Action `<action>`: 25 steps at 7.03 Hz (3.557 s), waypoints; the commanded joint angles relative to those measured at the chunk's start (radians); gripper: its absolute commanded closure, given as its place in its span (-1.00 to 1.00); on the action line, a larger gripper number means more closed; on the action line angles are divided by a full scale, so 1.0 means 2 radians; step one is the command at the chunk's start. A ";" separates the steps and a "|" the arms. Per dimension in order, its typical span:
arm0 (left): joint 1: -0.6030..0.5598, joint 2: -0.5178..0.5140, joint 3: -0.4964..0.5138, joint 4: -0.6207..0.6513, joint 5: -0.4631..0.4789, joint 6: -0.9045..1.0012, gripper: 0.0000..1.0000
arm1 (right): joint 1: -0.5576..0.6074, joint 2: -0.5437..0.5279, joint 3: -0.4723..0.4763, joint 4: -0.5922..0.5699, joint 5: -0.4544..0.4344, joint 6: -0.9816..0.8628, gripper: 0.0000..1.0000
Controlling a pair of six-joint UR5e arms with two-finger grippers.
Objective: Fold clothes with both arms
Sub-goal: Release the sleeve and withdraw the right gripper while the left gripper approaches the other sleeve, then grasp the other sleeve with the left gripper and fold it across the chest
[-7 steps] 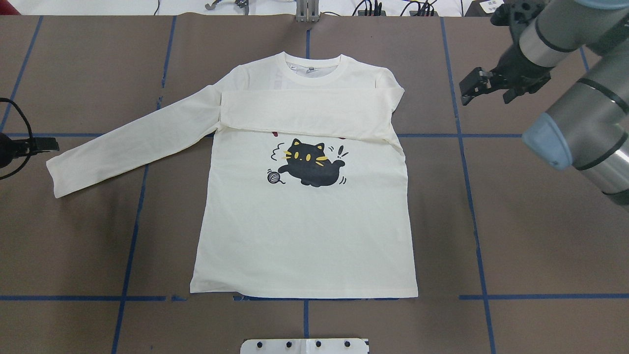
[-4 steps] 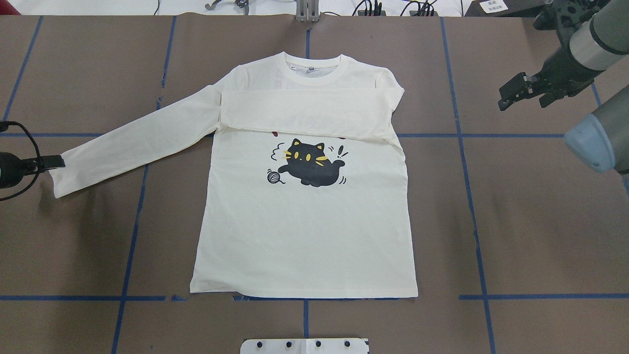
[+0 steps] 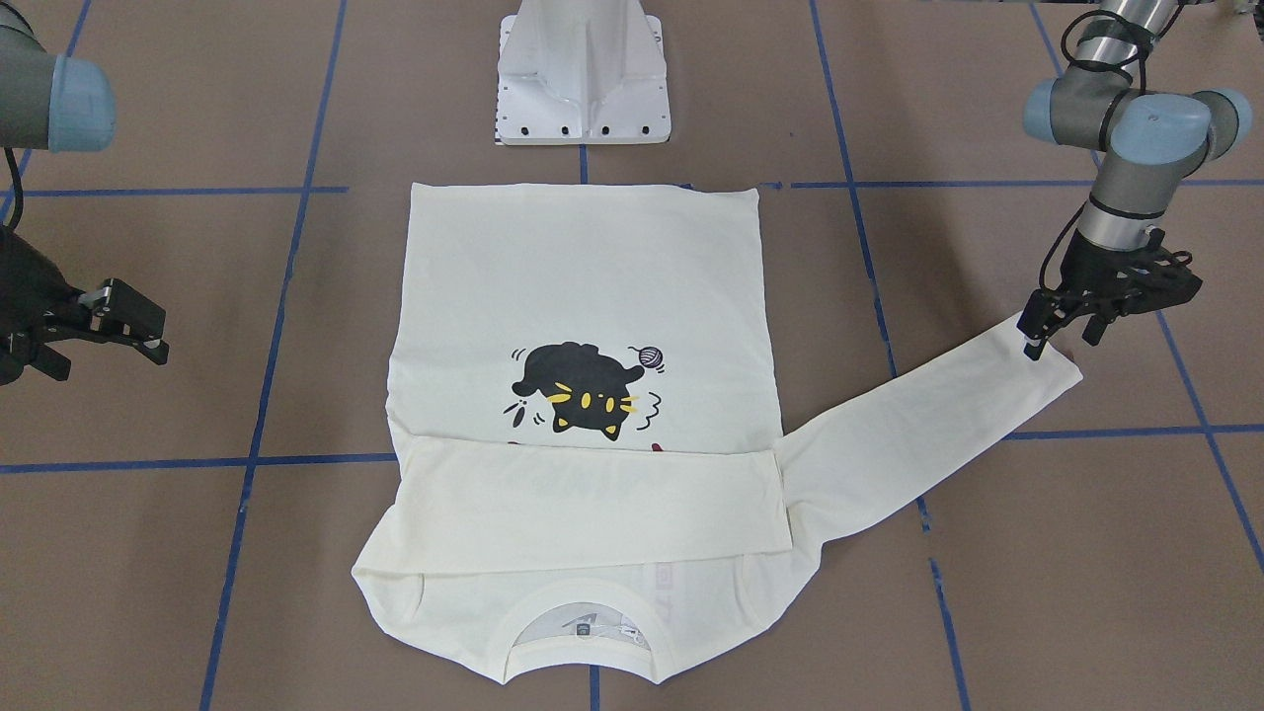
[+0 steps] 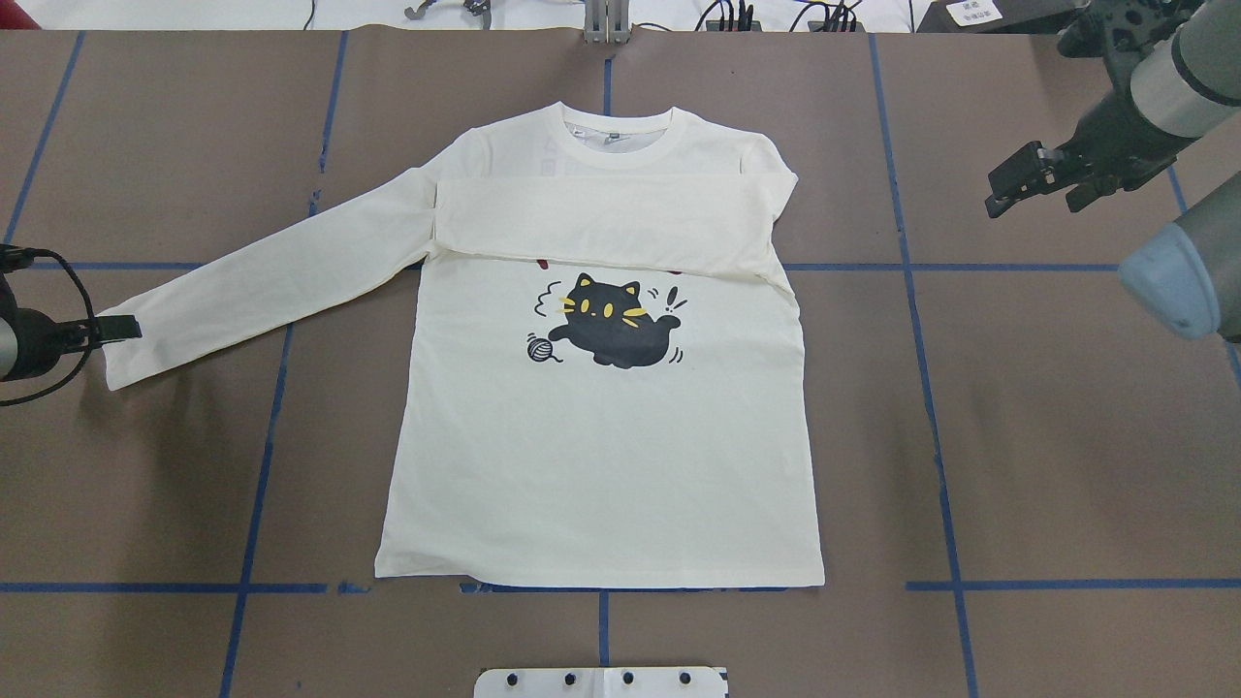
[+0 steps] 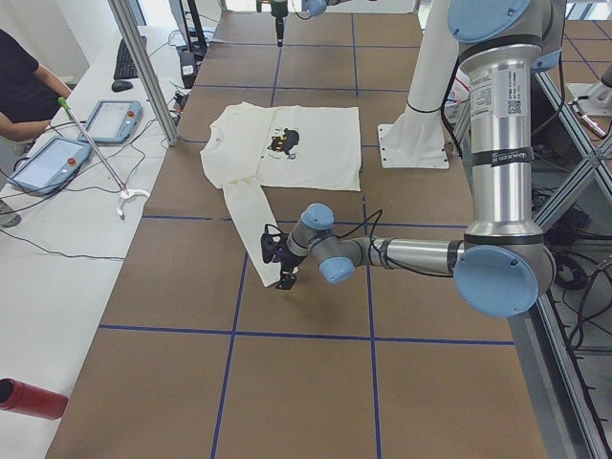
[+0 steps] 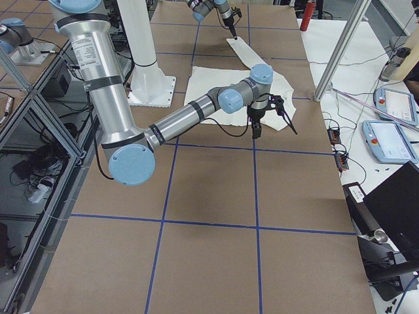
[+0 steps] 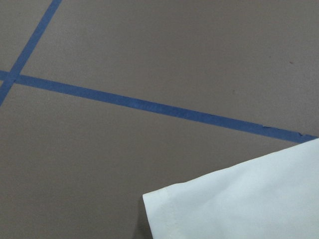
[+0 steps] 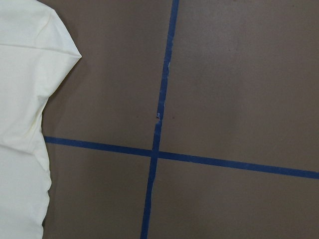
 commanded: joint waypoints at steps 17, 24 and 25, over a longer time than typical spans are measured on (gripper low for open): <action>0.003 -0.011 -0.004 0.004 -0.002 -0.001 0.61 | 0.003 0.001 -0.001 -0.002 0.002 0.000 -1.00; 0.004 -0.190 -0.057 0.203 -0.014 0.006 1.00 | 0.036 -0.057 0.011 0.002 0.010 -0.001 -1.00; 0.005 -0.248 -0.057 0.261 -0.017 0.006 1.00 | 0.048 -0.077 0.018 0.003 0.011 -0.012 -1.00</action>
